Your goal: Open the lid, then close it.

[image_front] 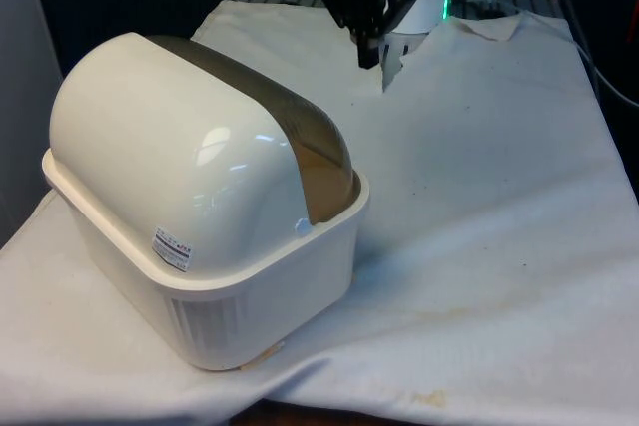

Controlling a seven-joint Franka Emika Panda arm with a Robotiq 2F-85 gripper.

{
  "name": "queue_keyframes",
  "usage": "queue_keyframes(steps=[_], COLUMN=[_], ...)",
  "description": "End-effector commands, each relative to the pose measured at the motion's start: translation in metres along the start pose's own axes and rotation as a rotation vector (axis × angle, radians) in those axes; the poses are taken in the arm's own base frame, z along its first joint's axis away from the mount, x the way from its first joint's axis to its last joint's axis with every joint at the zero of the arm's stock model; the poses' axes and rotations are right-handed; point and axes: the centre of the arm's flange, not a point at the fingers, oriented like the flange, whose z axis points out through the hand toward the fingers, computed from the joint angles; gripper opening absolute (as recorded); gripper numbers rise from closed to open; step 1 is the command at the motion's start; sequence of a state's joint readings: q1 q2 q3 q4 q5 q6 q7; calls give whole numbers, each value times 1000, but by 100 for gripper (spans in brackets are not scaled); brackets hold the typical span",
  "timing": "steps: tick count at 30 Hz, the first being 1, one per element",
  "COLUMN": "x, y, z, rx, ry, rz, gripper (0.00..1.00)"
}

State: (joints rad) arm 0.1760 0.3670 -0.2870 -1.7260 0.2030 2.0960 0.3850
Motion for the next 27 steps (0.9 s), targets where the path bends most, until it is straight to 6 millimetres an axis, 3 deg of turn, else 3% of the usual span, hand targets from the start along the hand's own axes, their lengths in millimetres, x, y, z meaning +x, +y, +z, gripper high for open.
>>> queue_keyframes(steps=[1,14,27], x=[-4,-27,-33], y=[-1,-8,-14], z=[-2,-10,-12], rx=[2,5,15], ry=[-4,-44,-54], rz=[-4,-41,-125], gripper=[0,0,0])
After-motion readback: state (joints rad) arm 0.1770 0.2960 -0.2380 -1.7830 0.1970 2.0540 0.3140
